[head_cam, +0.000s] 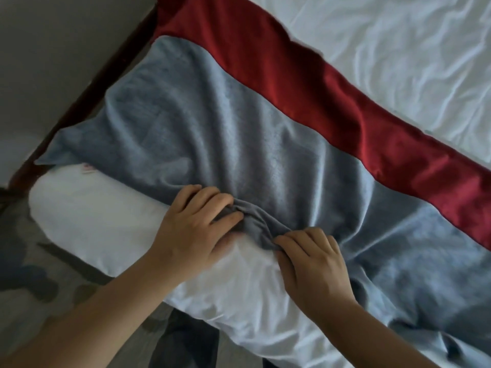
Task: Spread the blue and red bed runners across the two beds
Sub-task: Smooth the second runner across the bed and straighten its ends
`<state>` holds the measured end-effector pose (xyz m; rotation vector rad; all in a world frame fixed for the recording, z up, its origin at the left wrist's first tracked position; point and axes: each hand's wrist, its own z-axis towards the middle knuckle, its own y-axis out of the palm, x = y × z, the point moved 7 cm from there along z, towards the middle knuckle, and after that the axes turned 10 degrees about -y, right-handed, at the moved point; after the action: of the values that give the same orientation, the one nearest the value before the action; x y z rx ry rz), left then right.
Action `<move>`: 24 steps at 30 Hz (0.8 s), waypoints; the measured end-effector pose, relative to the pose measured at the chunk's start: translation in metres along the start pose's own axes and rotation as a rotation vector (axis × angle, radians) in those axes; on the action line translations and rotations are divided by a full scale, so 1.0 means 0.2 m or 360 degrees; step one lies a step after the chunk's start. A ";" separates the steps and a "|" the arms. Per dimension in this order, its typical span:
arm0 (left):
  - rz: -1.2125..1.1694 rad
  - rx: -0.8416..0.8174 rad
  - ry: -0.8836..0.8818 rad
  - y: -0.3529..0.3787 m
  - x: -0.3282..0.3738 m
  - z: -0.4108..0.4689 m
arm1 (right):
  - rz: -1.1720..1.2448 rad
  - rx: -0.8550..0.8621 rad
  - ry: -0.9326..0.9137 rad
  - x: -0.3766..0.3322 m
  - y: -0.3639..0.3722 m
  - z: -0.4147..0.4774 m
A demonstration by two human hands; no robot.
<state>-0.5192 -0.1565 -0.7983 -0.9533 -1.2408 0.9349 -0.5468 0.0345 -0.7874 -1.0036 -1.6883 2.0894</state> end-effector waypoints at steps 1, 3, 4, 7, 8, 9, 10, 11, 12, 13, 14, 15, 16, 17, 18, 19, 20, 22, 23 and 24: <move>-0.0016 0.0072 0.0049 -0.01 0.02 0.00 | 0.0035 0.0007 0.0003 -0.01 0.00 -0.01; -0.0067 0.0180 0.0143 -0.03 0.06 0.00 | 0.0085 0.0058 -0.0024 -0.04 -0.02 -0.04; -0.0086 0.0220 0.0175 -0.04 0.08 -0.01 | 0.0110 0.0092 -0.0064 -0.06 -0.04 -0.05; -0.0144 0.0276 0.0240 -0.09 0.11 -0.09 | 0.0236 0.0132 -0.0223 -0.13 -0.07 -0.12; -0.0174 0.0228 0.0260 -0.09 0.12 -0.13 | 0.0306 0.0103 -0.0257 -0.17 -0.06 -0.14; -0.0214 0.0142 0.0281 -0.09 0.12 -0.18 | 0.0362 0.0042 -0.0268 -0.20 -0.03 -0.17; -0.0247 0.0025 0.0291 -0.08 0.12 -0.23 | 0.0384 -0.0050 -0.0257 -0.23 0.02 -0.19; -0.0272 -0.0111 0.0278 -0.06 0.11 -0.26 | 0.0381 -0.0166 -0.0228 -0.25 0.07 -0.21; -0.0273 -0.0236 0.0254 -0.05 0.10 -0.29 | 0.0394 -0.0288 -0.0202 -0.27 0.13 -0.22; -0.0270 -0.0328 0.0219 -0.05 0.09 -0.29 | 0.0418 -0.0387 -0.0174 -0.28 0.18 -0.22; -0.0261 -0.0370 0.0175 -0.05 0.07 -0.28 | 0.0443 -0.0433 -0.0163 -0.28 0.20 -0.20; -0.0260 -0.0377 0.0146 -0.06 0.07 -0.25 | 0.0444 -0.0418 -0.0165 -0.27 0.19 -0.17; -0.0262 -0.0374 0.0124 -0.08 0.07 -0.21 | 0.0460 -0.0373 -0.0149 -0.25 0.16 -0.13; -0.0299 -0.0368 0.0093 -0.09 0.07 -0.15 | 0.0468 -0.0308 -0.0118 -0.23 0.12 -0.08; -0.0331 -0.0364 0.0069 -0.09 0.07 -0.08 | 0.0475 -0.0239 -0.0086 -0.19 0.08 -0.03; -0.0332 -0.0349 0.0042 -0.08 0.06 0.00 | 0.0455 -0.0176 -0.0037 -0.14 0.04 0.03; -0.0287 -0.0327 -0.0005 -0.07 0.05 0.10 | 0.0415 -0.0126 0.0016 -0.07 0.01 0.09; -0.0153 -0.0246 -0.0099 -0.03 0.01 0.33 | 0.0310 -0.0025 0.0215 0.12 -0.05 0.24; -0.0109 -0.0191 -0.0155 -0.02 -0.01 0.46 | 0.0291 0.0029 0.0361 0.24 -0.08 0.32; -0.0087 -0.0156 -0.0217 -0.01 -0.03 0.59 | 0.0305 0.0082 0.0520 0.37 -0.10 0.40</move>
<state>-0.6366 -0.1545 -0.7896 -0.9397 -1.4320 0.9147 -0.6561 0.0251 -0.7882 -1.4487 -1.4184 1.9339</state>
